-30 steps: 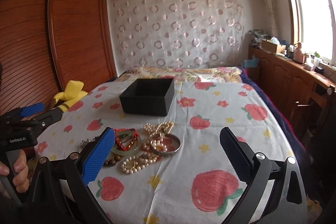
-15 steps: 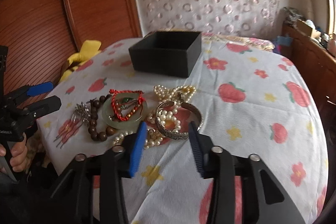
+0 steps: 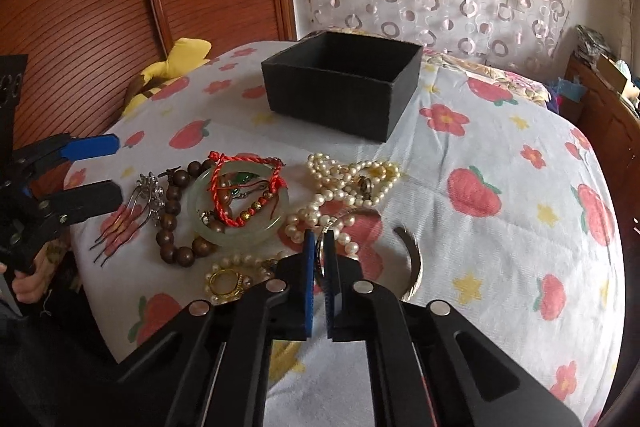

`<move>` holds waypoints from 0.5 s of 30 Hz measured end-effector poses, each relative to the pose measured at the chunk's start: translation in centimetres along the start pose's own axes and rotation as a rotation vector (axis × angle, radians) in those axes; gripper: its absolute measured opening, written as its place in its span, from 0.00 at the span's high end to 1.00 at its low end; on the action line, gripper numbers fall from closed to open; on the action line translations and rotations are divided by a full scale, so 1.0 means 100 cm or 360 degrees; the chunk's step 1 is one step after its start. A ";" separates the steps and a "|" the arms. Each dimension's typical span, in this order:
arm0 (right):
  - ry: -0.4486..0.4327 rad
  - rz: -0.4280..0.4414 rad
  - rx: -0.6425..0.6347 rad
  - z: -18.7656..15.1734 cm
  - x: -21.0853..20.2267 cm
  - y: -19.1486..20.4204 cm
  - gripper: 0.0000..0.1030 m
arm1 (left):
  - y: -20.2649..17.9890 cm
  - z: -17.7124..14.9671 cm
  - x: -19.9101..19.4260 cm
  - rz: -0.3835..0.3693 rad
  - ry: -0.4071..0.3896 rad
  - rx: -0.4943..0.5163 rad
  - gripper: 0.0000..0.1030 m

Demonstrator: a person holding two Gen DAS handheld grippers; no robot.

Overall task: Organize jewelry
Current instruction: 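Grasp the silver bangle with the right tool while the left tool grasps the red bead bracelet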

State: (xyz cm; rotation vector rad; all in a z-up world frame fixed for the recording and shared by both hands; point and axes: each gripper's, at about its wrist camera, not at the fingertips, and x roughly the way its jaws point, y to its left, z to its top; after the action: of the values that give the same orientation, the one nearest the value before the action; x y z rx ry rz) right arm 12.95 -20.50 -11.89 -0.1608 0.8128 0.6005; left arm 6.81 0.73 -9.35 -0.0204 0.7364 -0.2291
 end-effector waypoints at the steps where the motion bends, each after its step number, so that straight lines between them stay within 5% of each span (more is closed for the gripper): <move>1: -0.0009 0.0003 0.0001 0.000 -0.001 -0.001 0.96 | 0.000 0.002 0.002 -0.0011 0.0008 0.0004 0.19; 8: -0.0042 -0.0038 0.0046 -0.009 -0.012 -0.013 0.95 | -0.002 0.017 0.024 -0.0152 0.0093 -0.0016 0.48; 15: -0.0058 -0.0077 0.0080 -0.017 -0.016 -0.022 0.96 | -0.002 0.033 0.052 -0.0253 0.0172 -0.0069 0.58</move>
State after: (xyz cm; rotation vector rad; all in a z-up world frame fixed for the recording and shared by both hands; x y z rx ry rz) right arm 12.29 -23.61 -12.08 -0.1230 0.7859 0.5353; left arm 12.69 -0.76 -10.32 -0.1085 0.8486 -0.3678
